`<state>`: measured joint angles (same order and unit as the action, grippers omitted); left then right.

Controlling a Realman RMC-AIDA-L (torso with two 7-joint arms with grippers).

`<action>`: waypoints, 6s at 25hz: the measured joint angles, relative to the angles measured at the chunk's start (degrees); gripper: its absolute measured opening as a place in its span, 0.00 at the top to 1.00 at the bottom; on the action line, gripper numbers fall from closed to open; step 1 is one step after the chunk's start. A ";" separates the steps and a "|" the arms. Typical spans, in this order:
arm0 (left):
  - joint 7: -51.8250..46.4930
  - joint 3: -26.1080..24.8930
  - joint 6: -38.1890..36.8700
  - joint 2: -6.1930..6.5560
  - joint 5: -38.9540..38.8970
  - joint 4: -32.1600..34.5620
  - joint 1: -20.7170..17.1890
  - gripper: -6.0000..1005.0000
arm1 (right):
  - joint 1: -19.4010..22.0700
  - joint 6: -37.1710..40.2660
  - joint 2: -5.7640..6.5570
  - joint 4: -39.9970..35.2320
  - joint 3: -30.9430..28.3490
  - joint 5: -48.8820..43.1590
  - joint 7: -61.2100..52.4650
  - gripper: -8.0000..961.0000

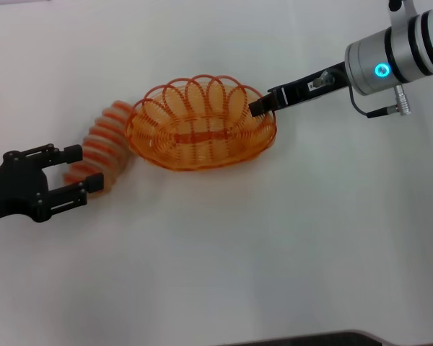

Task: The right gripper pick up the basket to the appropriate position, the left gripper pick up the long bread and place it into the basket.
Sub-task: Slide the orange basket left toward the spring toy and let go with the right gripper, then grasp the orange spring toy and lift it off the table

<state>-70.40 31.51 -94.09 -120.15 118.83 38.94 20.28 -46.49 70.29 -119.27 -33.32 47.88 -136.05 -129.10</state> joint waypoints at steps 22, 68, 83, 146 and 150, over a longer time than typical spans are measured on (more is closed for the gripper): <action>0.13 0.04 0.07 0.00 -0.01 0.00 0.08 0.34 | -0.08 0.52 0.01 1.15 0.04 0.00 -1.04 0.85; -3.48 -6.77 1.22 0.29 -0.62 -4.28 1.33 0.35 | 24.27 23.95 1.54 -8.33 -8.88 20.80 50.57 0.02; -31.44 -8.77 5.48 1.89 -0.24 -4.89 6.99 0.34 | 26.83 23.23 0.90 -7.61 -8.90 19.33 58.57 0.02; -78.01 27.12 7.73 -3.66 42.36 19.23 22.82 0.36 | 25.38 19.44 -0.09 -5.43 -7.22 18.46 58.11 0.02; -77.98 27.12 8.19 -3.64 42.51 18.73 22.93 0.36 | 25.36 19.30 -0.09 -5.38 -7.17 18.46 58.08 0.02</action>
<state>-148.38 58.63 -85.90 -123.79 161.34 57.66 43.21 -21.14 89.59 -119.35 -38.70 40.72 -117.59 -71.01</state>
